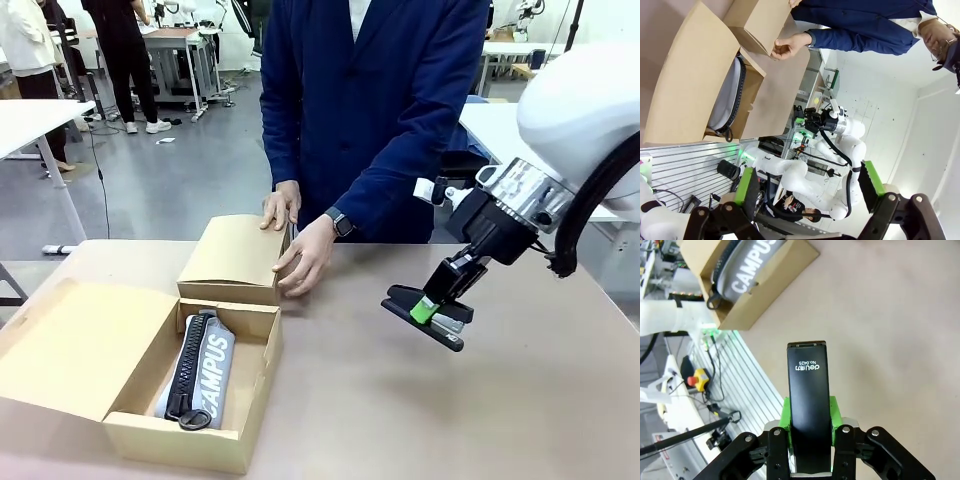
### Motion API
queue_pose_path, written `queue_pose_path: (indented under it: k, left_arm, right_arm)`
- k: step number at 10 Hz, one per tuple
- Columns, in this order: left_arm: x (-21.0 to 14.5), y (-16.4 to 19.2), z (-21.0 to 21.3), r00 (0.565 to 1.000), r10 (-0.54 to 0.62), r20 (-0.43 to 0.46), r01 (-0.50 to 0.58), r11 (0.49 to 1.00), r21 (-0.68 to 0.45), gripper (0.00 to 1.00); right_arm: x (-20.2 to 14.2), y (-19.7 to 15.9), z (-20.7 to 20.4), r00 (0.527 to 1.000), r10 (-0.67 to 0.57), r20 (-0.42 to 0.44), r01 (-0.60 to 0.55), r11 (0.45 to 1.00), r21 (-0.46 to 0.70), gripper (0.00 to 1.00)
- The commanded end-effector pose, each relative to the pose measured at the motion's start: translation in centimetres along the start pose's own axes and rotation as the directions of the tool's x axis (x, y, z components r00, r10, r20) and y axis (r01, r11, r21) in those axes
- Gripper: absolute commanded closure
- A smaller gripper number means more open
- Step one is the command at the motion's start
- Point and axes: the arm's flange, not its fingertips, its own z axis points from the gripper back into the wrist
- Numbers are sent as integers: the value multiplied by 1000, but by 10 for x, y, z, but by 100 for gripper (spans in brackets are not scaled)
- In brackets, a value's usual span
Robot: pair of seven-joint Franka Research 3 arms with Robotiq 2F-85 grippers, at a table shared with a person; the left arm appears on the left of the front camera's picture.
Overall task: Place items inside the box.
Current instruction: Pick up a Pencil pouch or Stapler and place it inside the Mailer Box closest to the robot.
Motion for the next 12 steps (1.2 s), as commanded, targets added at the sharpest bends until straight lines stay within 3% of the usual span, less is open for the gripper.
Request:
queue_pose_path:
  k: [1, 8, 10, 12]
  left_arm:
    - [-3, 1, 2, 1000, -11, -9, 11, 1000, 5, 0]
    - [-3, 1, 2, 1000, -11, -9, 11, 1000, 5, 0]
    - [-3, 1, 2, 1000, -11, -9, 11, 1000, 5, 0]
    - [-3, 1, 2, 1000, -11, -9, 11, 1000, 5, 0]
  right_arm:
    - [-1, 3, -3, 1000, -21, 18, 21, 1000, -12, 68]
    - [4, 1, -6, 999, -31, 19, 31, 1000, -3, 68]
    - [15, 29, -26, 999, -26, 32, 24, 998, 62, 68]
    - [23, 75, -62, 1000, -9, -9, 10, 996, 89, 68]
